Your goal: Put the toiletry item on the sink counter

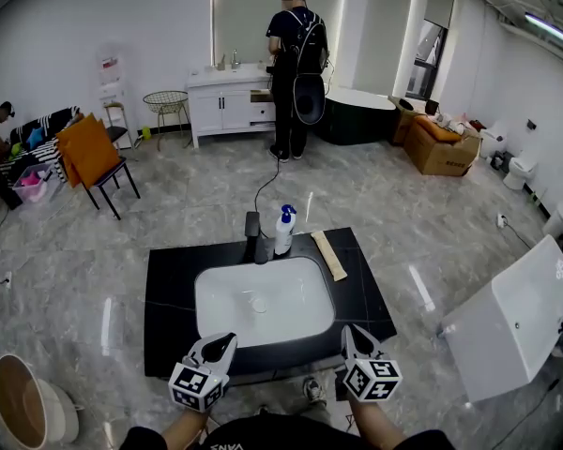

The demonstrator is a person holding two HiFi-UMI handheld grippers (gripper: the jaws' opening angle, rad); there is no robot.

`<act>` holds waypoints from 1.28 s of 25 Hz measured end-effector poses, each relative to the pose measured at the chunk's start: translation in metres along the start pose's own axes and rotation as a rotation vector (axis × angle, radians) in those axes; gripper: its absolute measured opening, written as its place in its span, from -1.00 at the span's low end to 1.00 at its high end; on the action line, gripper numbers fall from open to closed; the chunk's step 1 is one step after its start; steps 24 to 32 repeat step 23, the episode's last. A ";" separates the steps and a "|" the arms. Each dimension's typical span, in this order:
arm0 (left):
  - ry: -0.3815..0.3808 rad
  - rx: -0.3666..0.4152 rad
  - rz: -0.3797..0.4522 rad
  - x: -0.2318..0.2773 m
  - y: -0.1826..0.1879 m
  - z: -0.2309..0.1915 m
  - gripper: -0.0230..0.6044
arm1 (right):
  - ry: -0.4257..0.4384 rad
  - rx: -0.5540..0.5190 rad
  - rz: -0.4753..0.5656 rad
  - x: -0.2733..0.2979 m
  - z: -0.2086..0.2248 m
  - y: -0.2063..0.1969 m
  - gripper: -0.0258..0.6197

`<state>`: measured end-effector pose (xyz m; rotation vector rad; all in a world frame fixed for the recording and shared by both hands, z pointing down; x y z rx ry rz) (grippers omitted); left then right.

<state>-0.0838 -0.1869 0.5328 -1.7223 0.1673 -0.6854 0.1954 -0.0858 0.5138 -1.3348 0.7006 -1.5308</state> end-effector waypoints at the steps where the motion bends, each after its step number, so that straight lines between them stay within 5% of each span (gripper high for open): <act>1: 0.004 -0.001 0.002 -0.001 0.000 -0.002 -0.90 | 0.000 -0.002 0.001 0.000 0.000 0.001 -0.92; 32: 0.010 -0.025 -0.011 0.026 0.003 -0.003 -0.90 | 0.035 0.006 -0.027 0.021 0.003 0.004 -0.92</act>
Point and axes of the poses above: the fingertips, and each gripper's own axes: x forward along the fingers, z to its right, y out of its top, the point moved 4 cm from there along -x, backward along the fingers, and after that the axes turned 10 degrees about -z, right-handed, at the moved point
